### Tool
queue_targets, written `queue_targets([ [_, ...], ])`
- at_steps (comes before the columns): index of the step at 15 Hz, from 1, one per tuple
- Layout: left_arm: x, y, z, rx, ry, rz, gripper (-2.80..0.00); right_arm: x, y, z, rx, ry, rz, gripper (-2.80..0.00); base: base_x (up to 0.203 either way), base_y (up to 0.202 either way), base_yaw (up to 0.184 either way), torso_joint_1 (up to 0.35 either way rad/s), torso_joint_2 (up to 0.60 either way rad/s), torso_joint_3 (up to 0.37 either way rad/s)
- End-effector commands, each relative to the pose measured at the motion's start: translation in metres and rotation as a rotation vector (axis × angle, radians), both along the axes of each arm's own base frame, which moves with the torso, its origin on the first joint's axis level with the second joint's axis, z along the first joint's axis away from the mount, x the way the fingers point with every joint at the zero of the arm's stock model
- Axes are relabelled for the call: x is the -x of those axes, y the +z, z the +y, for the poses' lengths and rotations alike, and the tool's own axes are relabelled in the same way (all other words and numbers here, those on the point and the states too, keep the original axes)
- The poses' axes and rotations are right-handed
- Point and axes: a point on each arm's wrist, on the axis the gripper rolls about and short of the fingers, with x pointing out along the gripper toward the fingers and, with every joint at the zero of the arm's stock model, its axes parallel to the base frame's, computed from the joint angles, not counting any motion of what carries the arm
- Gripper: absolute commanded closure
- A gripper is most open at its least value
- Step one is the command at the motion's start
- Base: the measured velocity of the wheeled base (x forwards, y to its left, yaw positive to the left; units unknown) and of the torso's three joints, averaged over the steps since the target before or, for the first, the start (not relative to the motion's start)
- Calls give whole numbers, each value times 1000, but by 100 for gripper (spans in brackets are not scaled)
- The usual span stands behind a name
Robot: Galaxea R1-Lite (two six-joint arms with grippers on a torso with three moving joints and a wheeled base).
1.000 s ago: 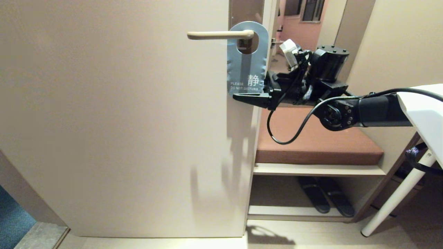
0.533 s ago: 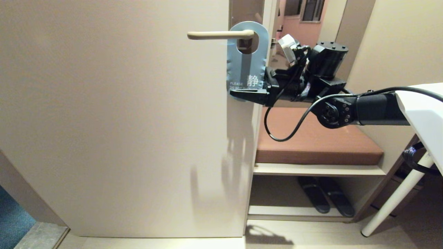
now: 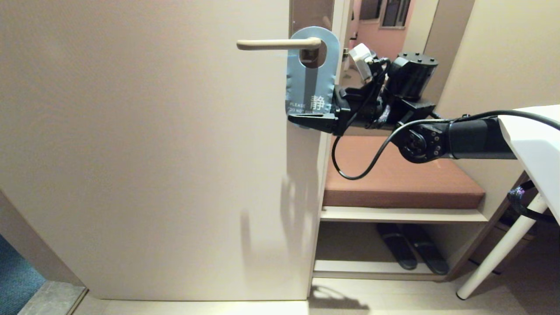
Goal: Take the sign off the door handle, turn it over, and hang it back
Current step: Take down the sign
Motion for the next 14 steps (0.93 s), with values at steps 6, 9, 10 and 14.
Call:
queue_targets([
  [6, 0, 0, 0, 1, 0, -1, 0, 1, 2, 0, -4, 3, -12, -280, 0, 0, 0, 0, 0, 0],
  [9, 0, 0, 0, 1, 0, -1, 0, 1, 2, -1, -5, -10, -12, -280, 0, 0, 0, 0, 0, 0],
  [10, 0, 0, 0, 1, 0, -1, 0, 0, 2, -1, -6, -12, -11, -280, 0, 0, 0, 0, 0, 0],
  [14, 0, 0, 0, 1, -1, -1, 0, 0, 2, -1, -6, -13, -11, -280, 0, 0, 0, 0, 0, 0],
])
